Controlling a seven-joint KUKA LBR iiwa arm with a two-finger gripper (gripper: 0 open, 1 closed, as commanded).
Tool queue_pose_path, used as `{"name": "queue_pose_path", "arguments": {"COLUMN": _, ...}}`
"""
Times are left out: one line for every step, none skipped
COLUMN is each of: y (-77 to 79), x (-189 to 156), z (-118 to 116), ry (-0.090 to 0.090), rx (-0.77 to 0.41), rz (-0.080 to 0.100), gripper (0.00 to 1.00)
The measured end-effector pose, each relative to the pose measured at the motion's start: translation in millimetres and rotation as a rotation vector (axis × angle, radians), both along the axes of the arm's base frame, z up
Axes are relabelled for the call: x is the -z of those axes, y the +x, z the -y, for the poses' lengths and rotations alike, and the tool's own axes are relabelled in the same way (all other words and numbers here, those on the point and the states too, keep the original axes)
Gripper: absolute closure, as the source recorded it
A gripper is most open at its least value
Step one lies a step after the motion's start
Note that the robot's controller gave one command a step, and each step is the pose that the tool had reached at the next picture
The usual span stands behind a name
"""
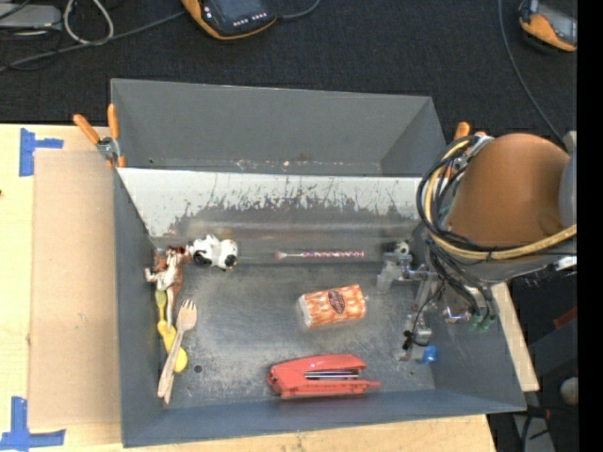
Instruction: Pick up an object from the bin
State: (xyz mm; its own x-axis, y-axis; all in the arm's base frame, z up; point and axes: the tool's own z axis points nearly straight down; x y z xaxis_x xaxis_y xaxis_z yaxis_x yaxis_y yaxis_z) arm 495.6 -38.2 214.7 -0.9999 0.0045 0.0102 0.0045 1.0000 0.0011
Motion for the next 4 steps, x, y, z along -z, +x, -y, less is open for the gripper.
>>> {"name": "queue_pose_path", "arguments": {"y": 1.5, "x": -4, "z": 0, "ry": -0.001, "rx": -0.002, "rz": 0.009, "gripper": 0.0}}
{"name": "queue_pose_path", "arguments": {"y": 3.7, "x": 4, "z": -9, "ry": -0.003, "rx": -0.026, "rz": 0.014, "gripper": 0.0}}
{"name": "queue_pose_path", "arguments": {"y": 0.4, "x": 4, "z": -42, "ry": 0.001, "rx": -0.331, "rz": 0.007, "gripper": 0.0}}
{"name": "queue_pose_path", "arguments": {"y": 9.6, "x": 48, "z": -63, "ry": 0.0, "rx": -0.301, "rz": 0.015, "gripper": 0.0}}
